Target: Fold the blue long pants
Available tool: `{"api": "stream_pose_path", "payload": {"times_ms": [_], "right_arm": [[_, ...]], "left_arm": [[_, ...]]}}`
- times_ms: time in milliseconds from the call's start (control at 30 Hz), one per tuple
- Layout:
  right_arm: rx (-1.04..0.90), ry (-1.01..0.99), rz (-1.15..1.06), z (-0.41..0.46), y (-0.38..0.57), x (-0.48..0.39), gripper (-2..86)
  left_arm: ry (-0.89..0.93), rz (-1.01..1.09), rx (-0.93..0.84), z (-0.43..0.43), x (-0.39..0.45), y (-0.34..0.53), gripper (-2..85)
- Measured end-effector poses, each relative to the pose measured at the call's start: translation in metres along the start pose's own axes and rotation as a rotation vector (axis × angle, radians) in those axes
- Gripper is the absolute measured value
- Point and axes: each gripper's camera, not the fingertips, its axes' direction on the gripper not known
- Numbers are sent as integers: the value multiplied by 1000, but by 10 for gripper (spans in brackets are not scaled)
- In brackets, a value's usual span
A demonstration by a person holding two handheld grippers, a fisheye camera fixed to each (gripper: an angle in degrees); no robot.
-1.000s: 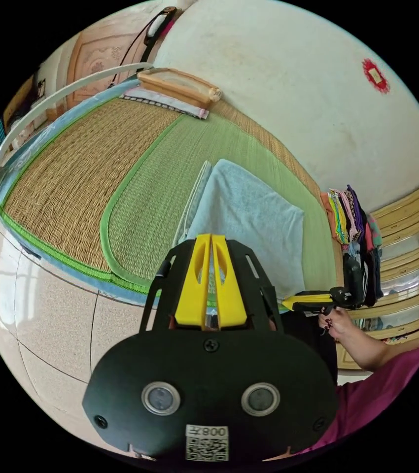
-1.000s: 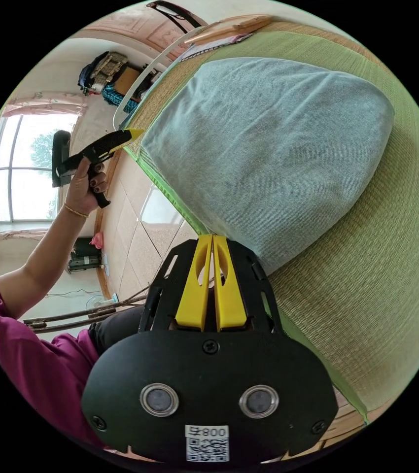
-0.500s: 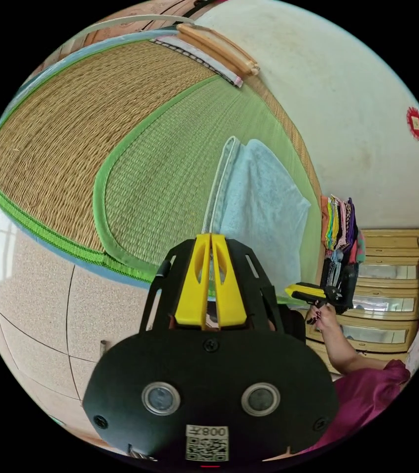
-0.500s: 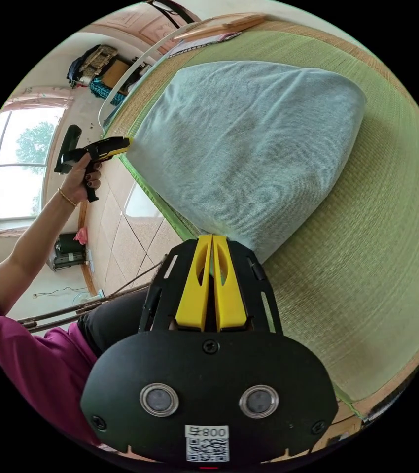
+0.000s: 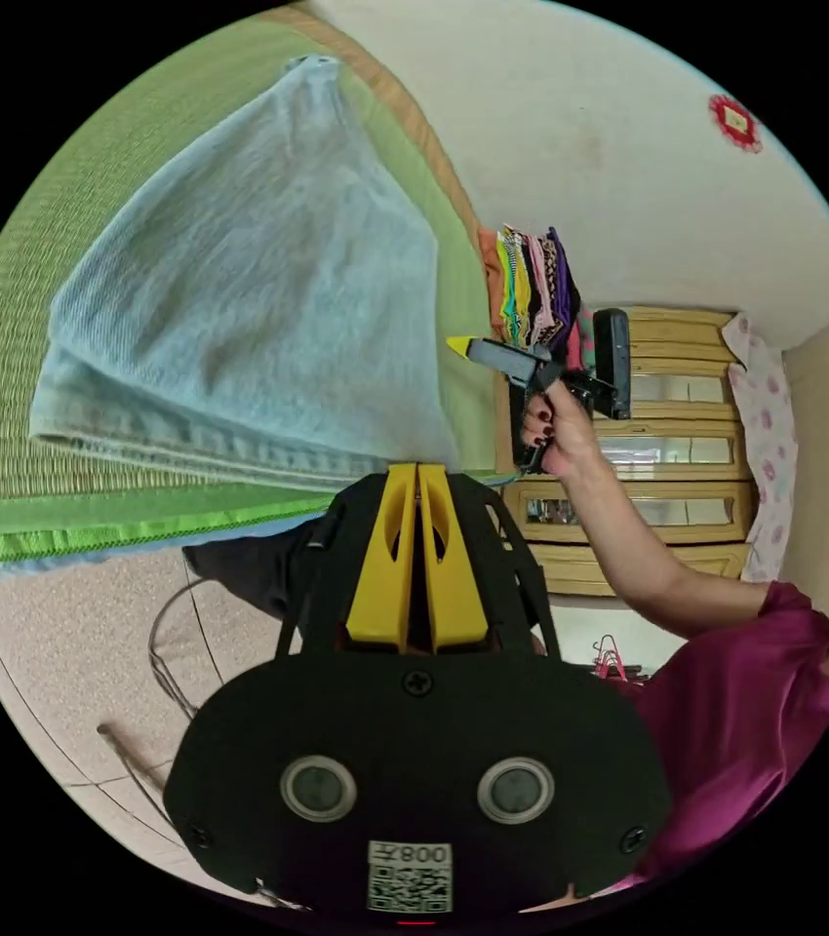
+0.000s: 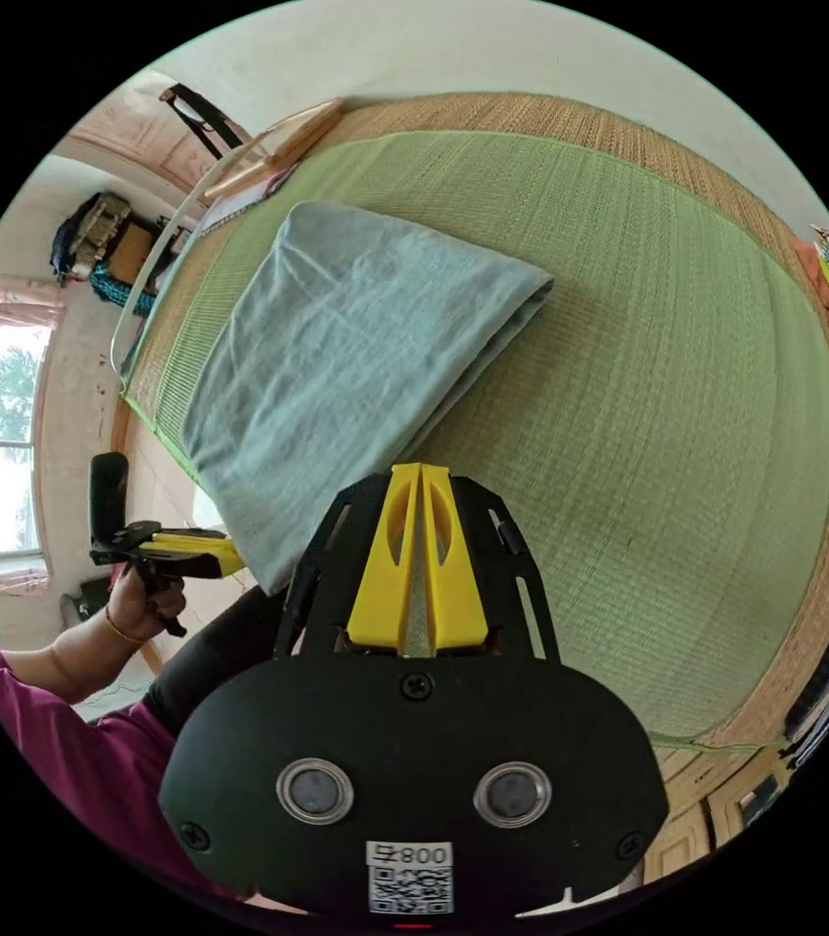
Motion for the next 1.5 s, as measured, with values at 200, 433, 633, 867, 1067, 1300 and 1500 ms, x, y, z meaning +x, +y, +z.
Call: {"api": "stream_pose_path", "payload": {"times_ms": [200, 433, 633, 867, 1067, 1300, 1500], "right_arm": [[90, -266, 159, 32, 102, 34, 5], [88, -426, 154, 53, 166, 38, 20], [103, -439, 161, 60, 215, 49, 23], [232, -438, 349, 58, 306, 116, 27], [271, -472, 395, 65, 367, 143, 49], [173, -659, 359, 143, 381, 106, 84], [96, -728, 319, 188, 386, 84, 99]], "left_arm": [[-66, 38, 267, -91, 26, 24, 31], [-234, -136, 228, -111, -9, 9, 78], [-189, -198, 238, -80, 22, 27, 65], [-34, -176, 139, -10, 69, 51, 66], [-20, -165, 165, -13, 97, 70, 81], [39, -189, 55, 28, 113, 67, 112], [89, -236, 51, 44, 127, 71, 76]]}}
